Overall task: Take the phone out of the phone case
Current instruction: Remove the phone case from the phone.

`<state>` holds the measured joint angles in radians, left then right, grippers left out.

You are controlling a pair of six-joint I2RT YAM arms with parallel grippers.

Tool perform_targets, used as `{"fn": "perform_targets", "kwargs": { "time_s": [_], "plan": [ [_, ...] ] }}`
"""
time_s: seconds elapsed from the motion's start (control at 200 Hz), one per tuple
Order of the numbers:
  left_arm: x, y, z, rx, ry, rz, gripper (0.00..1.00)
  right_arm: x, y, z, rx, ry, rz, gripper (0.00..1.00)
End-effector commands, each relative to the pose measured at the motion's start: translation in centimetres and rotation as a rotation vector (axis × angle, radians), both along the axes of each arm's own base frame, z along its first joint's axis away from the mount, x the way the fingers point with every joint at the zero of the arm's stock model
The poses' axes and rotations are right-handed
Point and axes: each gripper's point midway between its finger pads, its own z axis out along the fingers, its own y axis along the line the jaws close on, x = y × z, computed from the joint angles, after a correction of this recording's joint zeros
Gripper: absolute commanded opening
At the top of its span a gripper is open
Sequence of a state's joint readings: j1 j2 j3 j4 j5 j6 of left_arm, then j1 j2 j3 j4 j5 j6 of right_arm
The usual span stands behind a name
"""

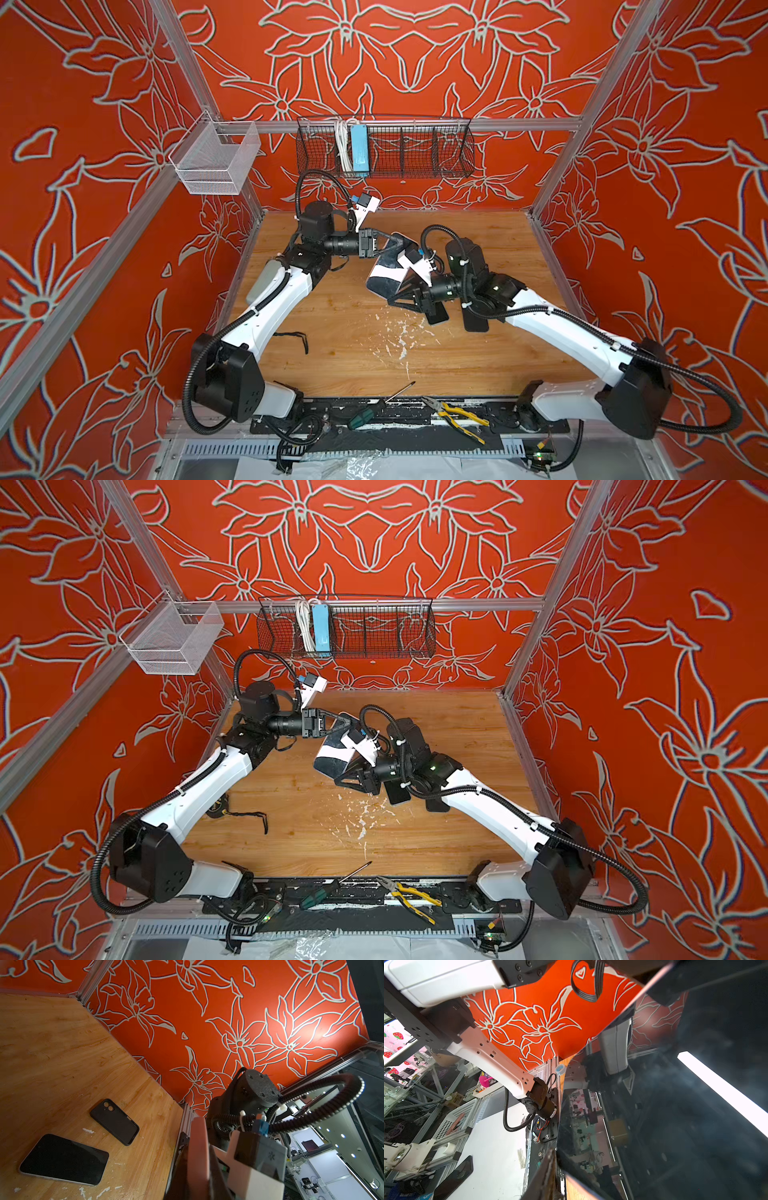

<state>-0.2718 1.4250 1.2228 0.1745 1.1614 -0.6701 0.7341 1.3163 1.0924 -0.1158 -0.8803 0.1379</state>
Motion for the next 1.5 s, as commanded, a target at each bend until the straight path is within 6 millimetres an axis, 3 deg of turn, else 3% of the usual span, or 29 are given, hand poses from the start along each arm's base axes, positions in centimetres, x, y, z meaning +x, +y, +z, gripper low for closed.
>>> {"fn": "perform_targets", "kwargs": {
  "time_s": [0.0,0.595,0.831,1.491],
  "plan": [
    [3.7,1.0,0.6,0.002,-0.1,0.146,0.0,-3.6,0.0,4.1,0.126,-0.113,0.149,0.27],
    [3.4,1.0,0.5,-0.035,-0.082,0.131,0.0,-2.9,0.2,4.7,0.136,-0.149,0.115,0.17],
    [2.5,1.2,0.6,-0.035,-0.097,0.128,0.0,-2.9,0.3,4.9,0.151,-0.133,0.126,0.21],
    [1.7,1.3,0.9,-0.037,-0.11,0.121,0.0,-3.0,0.1,6.3,0.222,-0.096,0.161,0.19]
  ]
}}
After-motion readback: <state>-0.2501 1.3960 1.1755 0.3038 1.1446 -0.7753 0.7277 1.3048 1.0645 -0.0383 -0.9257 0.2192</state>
